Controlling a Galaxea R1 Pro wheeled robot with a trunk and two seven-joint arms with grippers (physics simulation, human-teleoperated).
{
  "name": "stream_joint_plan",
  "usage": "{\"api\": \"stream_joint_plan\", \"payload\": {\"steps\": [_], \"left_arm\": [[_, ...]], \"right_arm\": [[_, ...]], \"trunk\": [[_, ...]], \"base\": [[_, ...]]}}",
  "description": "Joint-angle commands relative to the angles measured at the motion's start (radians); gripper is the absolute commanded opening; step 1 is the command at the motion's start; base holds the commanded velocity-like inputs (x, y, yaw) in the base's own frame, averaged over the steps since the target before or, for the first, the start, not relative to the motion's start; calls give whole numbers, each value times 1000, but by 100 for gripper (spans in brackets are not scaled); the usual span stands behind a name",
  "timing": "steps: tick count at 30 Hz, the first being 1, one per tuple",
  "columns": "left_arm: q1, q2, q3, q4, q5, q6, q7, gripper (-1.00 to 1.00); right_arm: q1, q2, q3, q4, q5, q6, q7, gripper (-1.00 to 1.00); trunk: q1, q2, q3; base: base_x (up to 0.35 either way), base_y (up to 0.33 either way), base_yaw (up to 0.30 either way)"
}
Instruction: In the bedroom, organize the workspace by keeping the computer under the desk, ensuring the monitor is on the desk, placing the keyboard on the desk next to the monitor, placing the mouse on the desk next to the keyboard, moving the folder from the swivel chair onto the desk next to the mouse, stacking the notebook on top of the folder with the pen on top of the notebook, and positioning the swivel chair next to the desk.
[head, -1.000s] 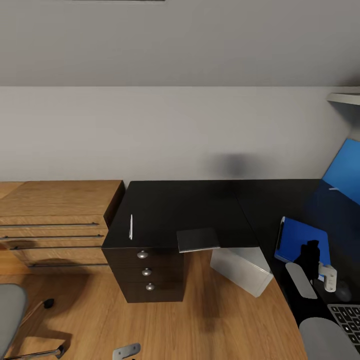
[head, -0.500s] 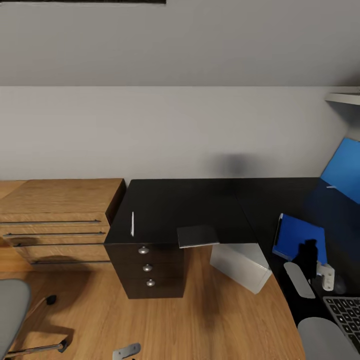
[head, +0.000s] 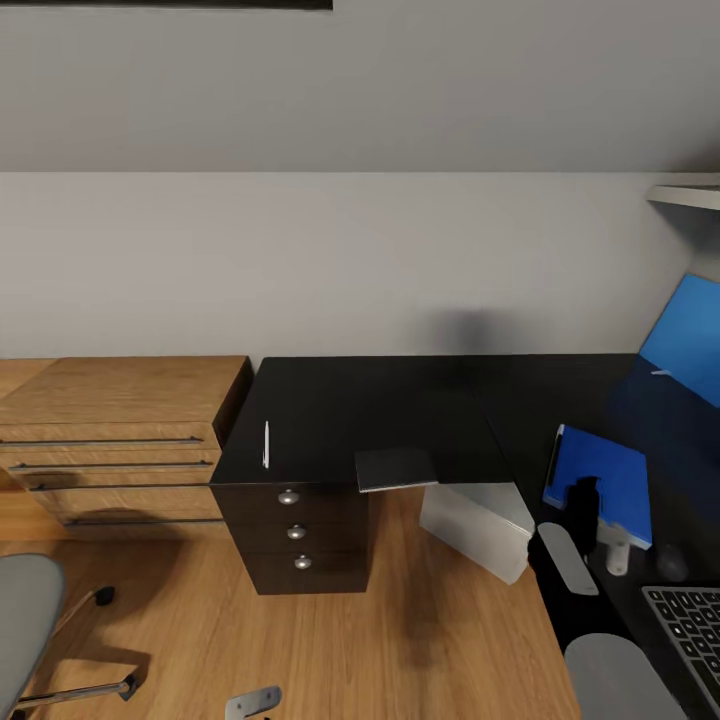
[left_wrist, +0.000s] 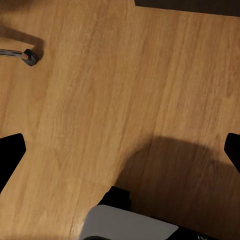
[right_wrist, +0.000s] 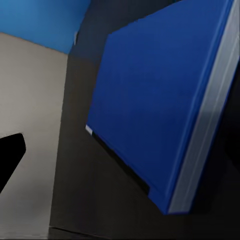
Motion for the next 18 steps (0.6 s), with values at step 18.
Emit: {"api": "stream_joint_plan", "payload": {"steps": [18], "left_arm": [[-1,1,-6,-2,5,2,8,100]], "right_arm": [[1,106,30,3,-3,-3,-37,100]], "trunk": [[0,-1,-1]], "base": [[0,0,0]]}}
